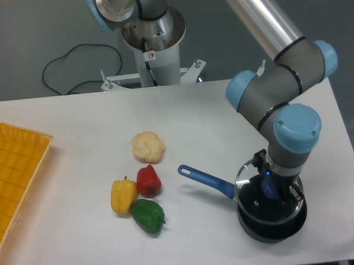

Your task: Open the lid

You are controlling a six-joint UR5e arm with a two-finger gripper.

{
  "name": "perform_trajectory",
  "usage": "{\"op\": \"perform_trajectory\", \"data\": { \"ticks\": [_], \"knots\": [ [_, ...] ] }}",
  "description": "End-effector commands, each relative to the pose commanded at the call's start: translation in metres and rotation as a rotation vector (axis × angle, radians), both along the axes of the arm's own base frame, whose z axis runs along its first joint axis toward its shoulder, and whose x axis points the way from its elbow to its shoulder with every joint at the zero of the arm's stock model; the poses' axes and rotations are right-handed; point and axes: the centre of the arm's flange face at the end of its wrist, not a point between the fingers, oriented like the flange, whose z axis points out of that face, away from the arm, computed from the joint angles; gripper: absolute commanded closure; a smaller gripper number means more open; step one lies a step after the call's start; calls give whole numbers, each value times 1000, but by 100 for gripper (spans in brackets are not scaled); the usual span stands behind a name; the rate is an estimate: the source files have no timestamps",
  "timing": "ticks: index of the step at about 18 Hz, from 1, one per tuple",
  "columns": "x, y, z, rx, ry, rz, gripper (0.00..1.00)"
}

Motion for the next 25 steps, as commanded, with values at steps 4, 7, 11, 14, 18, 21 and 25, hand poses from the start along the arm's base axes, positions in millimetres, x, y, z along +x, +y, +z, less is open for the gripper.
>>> {"op": "perform_trajectory", "data": {
  "ticks": [4,7,11,14,18,21,25],
  "knots": [
    [3,-11,2,3,-10,29,39],
    [3,-10,-2,8,-15,45,39],
    [6,-9,5,35,-19,107,41],
    [9,-10,13,41,-10,108,42],
    [12,-10,25,52,6,120,41],
    [12,-10,32,69,44,119,41],
    [14,-11,29,73,55,121,41]
  ]
}}
